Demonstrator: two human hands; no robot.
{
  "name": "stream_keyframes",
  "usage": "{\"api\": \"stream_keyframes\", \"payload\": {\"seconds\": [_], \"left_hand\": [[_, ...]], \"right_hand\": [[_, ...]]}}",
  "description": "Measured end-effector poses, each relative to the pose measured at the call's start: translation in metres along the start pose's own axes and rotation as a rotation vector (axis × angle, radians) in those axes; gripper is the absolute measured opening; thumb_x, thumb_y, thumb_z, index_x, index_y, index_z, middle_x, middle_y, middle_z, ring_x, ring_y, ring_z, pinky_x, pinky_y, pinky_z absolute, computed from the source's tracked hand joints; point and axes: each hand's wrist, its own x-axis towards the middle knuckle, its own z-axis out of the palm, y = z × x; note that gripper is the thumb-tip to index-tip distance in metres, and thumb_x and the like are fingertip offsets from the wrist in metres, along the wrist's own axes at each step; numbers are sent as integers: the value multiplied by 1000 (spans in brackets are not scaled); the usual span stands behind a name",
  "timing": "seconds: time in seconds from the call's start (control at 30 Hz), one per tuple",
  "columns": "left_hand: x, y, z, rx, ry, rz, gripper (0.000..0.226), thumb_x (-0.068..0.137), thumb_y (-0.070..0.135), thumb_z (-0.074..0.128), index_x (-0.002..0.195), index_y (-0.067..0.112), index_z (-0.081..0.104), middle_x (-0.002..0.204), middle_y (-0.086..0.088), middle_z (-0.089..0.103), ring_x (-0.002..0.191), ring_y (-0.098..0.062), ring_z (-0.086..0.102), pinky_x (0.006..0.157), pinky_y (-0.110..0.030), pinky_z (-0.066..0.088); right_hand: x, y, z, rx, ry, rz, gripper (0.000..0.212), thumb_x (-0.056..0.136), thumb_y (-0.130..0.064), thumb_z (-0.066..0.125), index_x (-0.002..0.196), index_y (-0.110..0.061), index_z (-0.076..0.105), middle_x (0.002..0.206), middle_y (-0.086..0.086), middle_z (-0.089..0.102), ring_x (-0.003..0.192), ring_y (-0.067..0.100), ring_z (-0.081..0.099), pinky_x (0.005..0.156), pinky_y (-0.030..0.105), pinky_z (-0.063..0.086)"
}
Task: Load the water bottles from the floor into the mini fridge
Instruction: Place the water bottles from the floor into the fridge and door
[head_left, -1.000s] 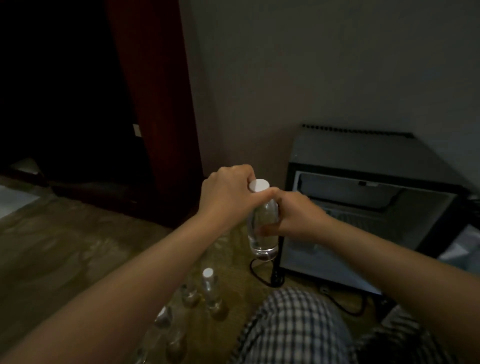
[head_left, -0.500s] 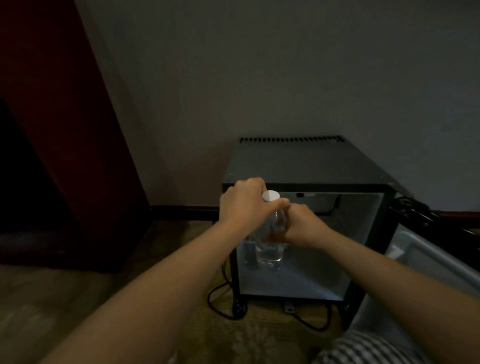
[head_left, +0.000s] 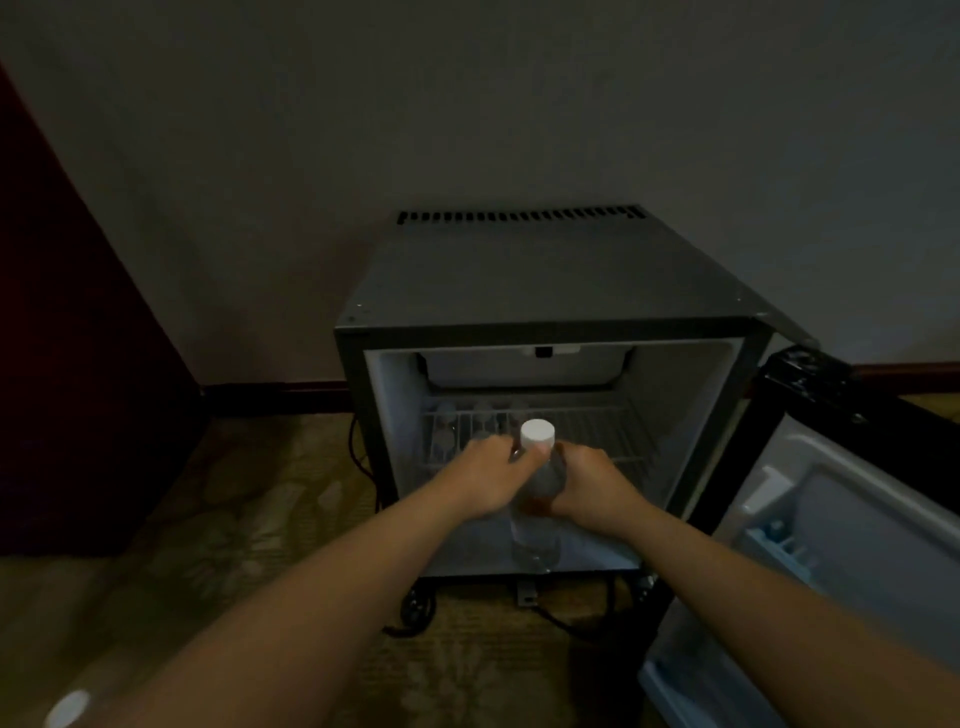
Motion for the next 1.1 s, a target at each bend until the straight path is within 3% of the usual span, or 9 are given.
{"api": "stream_keyframes", "payload": {"seconds": [0.1,0.17,0.3,0.43,0.6,0.77,0.87,1.0,1.1], "left_hand": [[23,-18,12,-59,-162,-79,73,88,66,30,112,6,64,109,-14,68,98,-26,64,91,-39,51],[34,-28,21,-135,-237,-101,73,85,69,30,116,11,63,114,-14,66,100,-26,64,95,-43,51],[53,-50,37,-220,-275,-168,63,92,59,32,134,16,49,134,-9,53,116,-24,56,91,-30,50],[65,-73,57,-271,-304,-288,65,95,56,24,140,12,39,134,-15,51,108,-24,56,98,-32,44],[81,-95,77,-376,-265,-362,57,97,51,24,144,20,31,146,-10,40,132,-24,42,109,-33,33],[93,-101,92,-438,-278,-387,43,101,35,29,138,16,39,142,-6,43,130,-22,42,104,-31,35],[100,-106,102,-506,-259,-444,27,99,37,33,117,25,50,136,1,47,114,-16,49,92,-31,39],[108,-109,107,-515,-206,-469,46,98,40,36,142,27,30,148,-3,36,133,-20,40,103,-35,36],[113,-118,107,-491,-215,-452,51,98,38,36,146,27,23,152,-1,30,137,-22,35,109,-35,34]], "right_hand": [[10,21,16,54,-26,36,50,71,-26,80,116,-16,61,113,3,67,99,10,61,84,22,51],[16,35,29,55,-37,80,60,68,-29,82,122,-18,57,119,0,65,109,13,61,91,27,51],[32,56,51,-27,-82,139,70,69,-34,80,130,-17,50,125,2,62,114,15,59,94,27,49],[49,69,71,-28,-129,225,80,75,-29,76,142,-19,32,137,5,52,123,21,52,97,27,44],[69,79,88,13,-132,282,76,75,-25,76,139,-18,36,142,7,46,129,23,46,103,28,39],[82,91,96,42,-129,366,78,77,-24,75,142,-19,33,145,8,42,132,27,42,109,35,37],[87,97,100,113,-66,412,83,75,-25,77,144,-19,31,147,8,41,134,26,41,108,33,34],[97,100,97,134,-52,433,68,76,-33,75,136,-16,46,141,9,48,129,26,47,102,30,39],[103,100,97,208,-36,426,54,82,-29,71,130,-10,53,137,12,53,126,25,50,96,25,40]]}}
